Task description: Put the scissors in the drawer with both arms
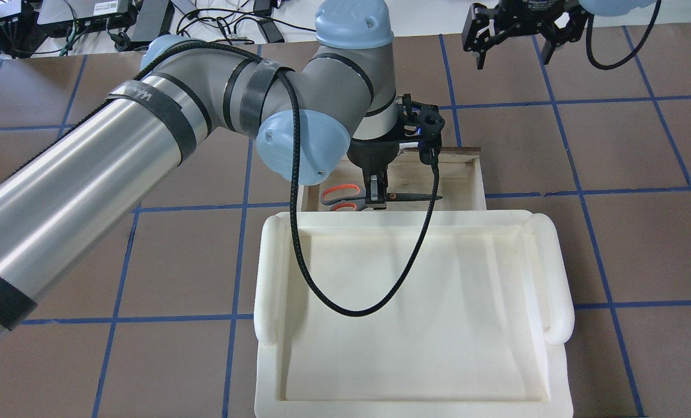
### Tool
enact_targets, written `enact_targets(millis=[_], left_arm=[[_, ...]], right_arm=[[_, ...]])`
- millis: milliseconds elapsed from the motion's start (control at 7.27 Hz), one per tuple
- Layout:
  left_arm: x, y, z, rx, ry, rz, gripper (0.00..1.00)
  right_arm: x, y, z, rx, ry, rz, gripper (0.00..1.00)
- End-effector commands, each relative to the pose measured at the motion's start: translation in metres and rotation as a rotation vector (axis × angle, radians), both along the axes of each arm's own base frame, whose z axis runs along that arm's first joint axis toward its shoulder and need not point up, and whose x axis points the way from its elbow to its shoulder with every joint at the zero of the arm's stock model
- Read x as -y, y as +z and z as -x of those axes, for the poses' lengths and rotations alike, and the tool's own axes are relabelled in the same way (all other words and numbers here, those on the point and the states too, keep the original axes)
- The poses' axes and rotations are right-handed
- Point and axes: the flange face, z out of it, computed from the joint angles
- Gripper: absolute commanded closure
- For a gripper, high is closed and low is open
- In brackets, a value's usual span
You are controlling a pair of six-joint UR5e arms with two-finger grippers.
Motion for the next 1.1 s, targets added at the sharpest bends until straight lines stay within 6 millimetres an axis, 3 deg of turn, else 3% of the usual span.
enact_targets(millis=[0,138,275,412,550,962], left_arm=[[-0.010,-0.003,0.012,0.003,-0.016,-0.005,1.00],[-0.015,-0.008,0.016,0.009,-0.025,-0.012,1.00],[-0.018,-0.010,0.016,0.011,-0.028,-0.016,0.84],[-0.021,-0.014,0.018,0.014,-0.031,-0.025,0.34],[-0.021,-0.012,0.017,0.011,-0.031,-0.025,0.13],[-0.020,0.010,0.012,-0.009,-0.020,0.011,0.12]], right_arm=[[0.004,0.006,0.036,-0.002,-0.059,0.012,0.00],[0.003,0.014,0.036,-0.001,-0.059,0.052,0.00],[0.001,0.010,0.036,-0.001,-0.059,0.043,0.00],[-0.002,0.008,0.036,-0.002,-0.061,0.042,0.00],[-0.003,0.005,0.036,-0.004,-0.060,0.046,0.00],[-0.004,0.007,0.036,-0.001,-0.059,0.063,0.00]])
